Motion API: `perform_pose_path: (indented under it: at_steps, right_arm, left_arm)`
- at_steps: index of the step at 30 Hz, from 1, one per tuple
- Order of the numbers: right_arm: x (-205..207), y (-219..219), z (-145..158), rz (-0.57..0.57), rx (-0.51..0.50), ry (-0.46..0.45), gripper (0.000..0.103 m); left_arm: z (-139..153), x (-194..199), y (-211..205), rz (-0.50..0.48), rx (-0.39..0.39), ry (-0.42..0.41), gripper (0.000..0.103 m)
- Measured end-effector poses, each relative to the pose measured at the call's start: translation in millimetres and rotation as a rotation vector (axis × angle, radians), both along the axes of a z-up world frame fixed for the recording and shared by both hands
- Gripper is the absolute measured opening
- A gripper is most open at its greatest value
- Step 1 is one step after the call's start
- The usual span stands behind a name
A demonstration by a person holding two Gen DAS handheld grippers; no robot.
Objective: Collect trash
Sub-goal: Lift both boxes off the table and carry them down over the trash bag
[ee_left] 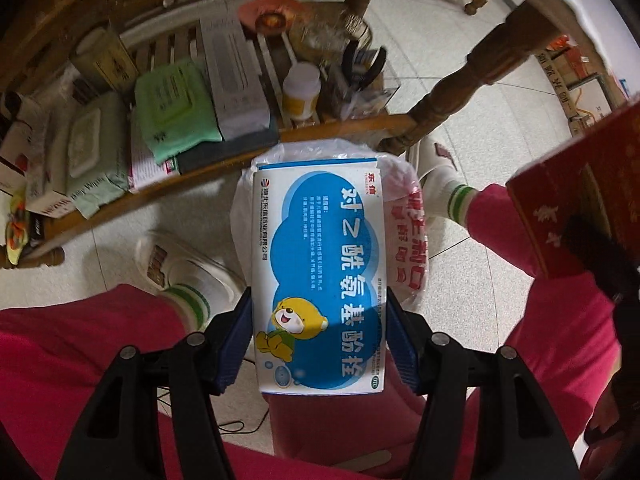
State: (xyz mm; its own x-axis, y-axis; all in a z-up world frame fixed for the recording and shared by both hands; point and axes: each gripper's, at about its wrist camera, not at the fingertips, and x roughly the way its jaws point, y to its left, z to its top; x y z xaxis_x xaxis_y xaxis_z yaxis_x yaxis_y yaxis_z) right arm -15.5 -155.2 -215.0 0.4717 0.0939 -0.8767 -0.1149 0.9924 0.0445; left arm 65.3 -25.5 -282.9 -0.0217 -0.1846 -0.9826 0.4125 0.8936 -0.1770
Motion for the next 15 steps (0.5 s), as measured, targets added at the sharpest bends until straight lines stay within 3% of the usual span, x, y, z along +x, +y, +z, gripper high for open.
perform_pose_path:
  at_steps: [15]
  right_arm:
    - [32.8, -17.7, -81.6, -0.079, 0.035, 0.177, 0.022]
  left_arm:
    - [-78.0, 24.0, -23.9, 0.007, 0.034, 0.168, 0.060]
